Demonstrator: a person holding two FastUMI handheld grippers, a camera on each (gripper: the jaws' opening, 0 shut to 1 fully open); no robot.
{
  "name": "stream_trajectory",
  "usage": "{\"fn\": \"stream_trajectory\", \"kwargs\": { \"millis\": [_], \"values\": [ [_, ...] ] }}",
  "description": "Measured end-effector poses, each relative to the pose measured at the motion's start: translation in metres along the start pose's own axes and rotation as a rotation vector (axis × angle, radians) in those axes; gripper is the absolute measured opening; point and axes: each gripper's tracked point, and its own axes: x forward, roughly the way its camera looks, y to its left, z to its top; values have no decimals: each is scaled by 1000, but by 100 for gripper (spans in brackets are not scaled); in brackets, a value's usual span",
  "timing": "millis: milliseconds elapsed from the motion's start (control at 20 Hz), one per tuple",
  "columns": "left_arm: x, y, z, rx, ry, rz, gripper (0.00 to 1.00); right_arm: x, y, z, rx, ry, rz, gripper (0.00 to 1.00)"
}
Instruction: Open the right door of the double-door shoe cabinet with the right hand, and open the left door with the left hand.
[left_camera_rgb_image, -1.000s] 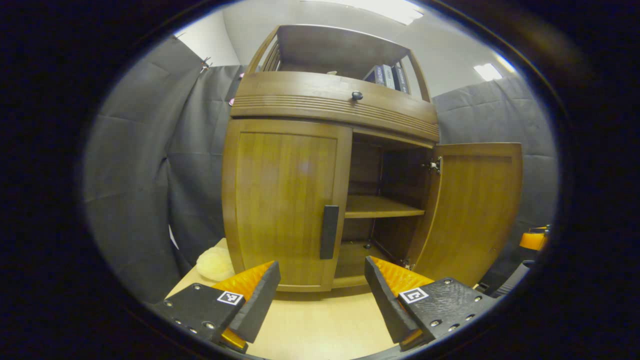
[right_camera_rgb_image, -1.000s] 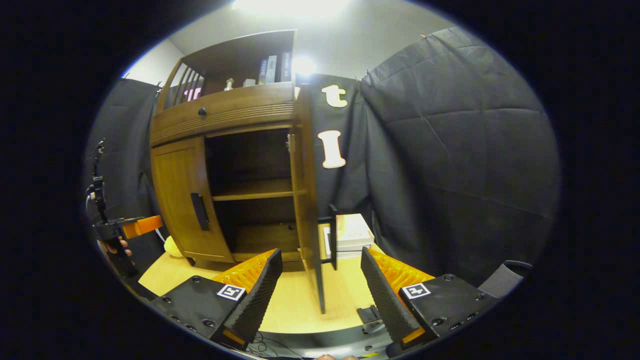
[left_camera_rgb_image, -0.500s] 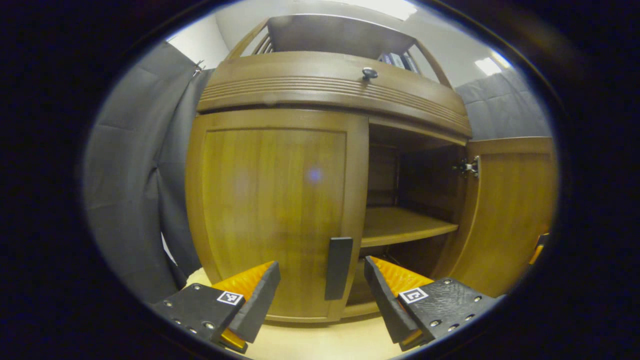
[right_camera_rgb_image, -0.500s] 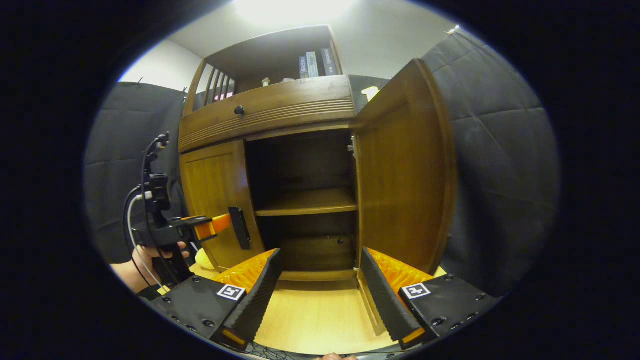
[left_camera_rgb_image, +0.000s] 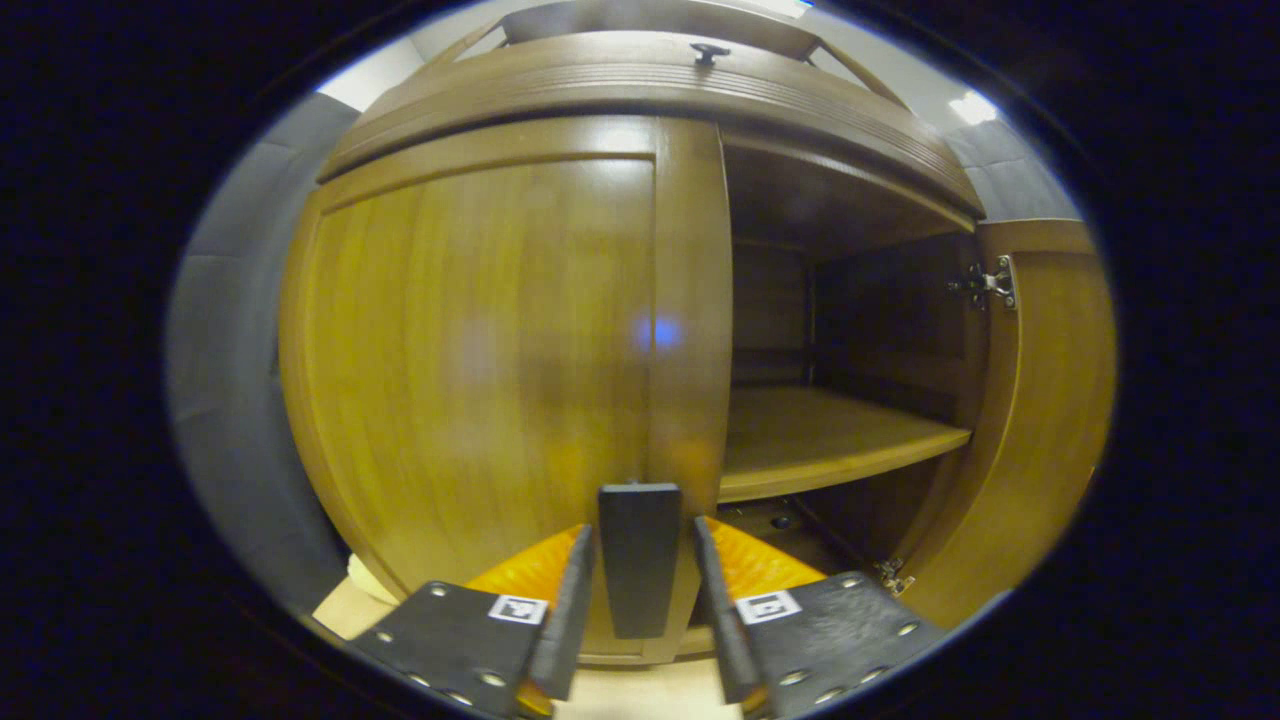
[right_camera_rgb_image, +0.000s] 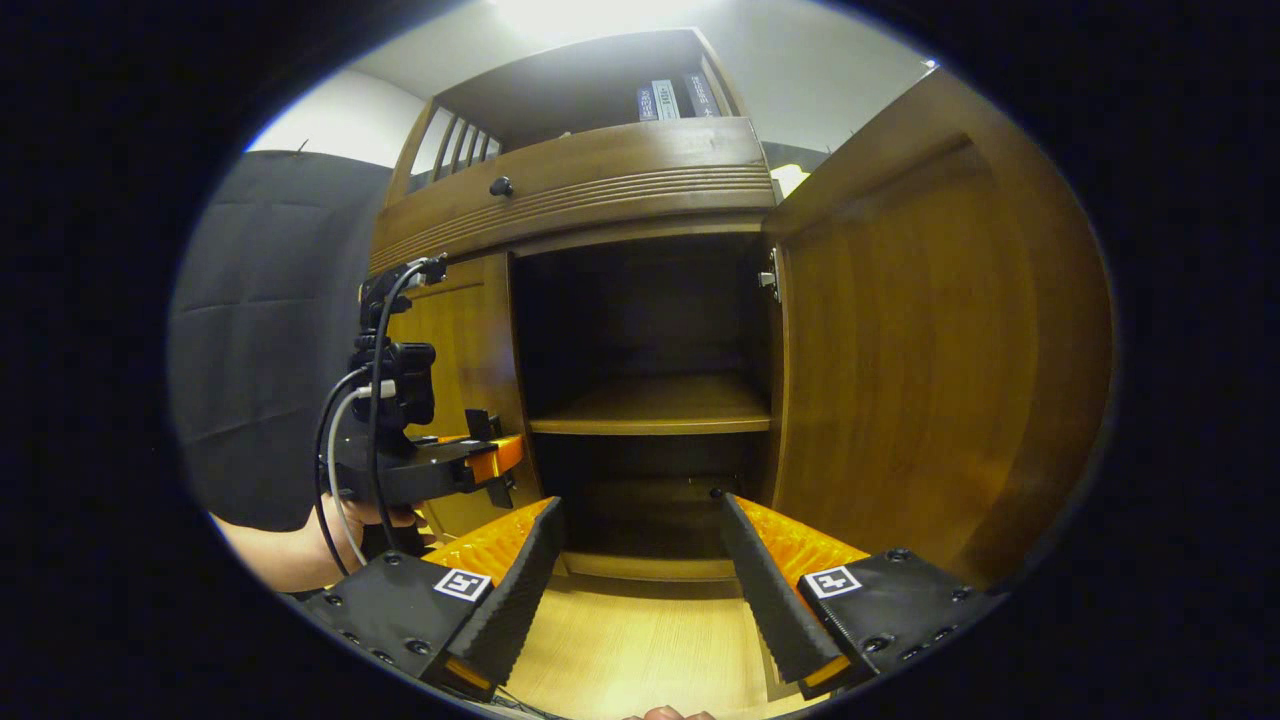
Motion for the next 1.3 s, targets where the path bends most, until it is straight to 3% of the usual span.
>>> {"fn": "stream_trajectory", "kwargs": {
  "millis": [50,100,150,200,400,1150,1200,1300],
  "values": [
    [-2,3,5,22,-25,36,54,4,-1,-2,5,11,0,92],
    [10,3,-1,36,-23,50,45,9,-2,-4,10,21,1,100],
    [11,2,0,52,-25,59,36,10,-3,-5,17,31,4,100],
    [7,4,-1,51,-25,62,27,14,-3,-6,23,39,6,93],
    [7,5,-1,1,-39,38,10,16,-2,-10,15,49,13,93],
    [-15,4,17,-10,-61,-19,8,-9,17,-35,43,103,3,93],
    [-15,5,17,-11,-62,-19,8,-12,19,-35,45,104,4,98],
    [-15,7,18,-14,-60,-19,8,-19,27,-40,47,112,9,93]
  ]
}}
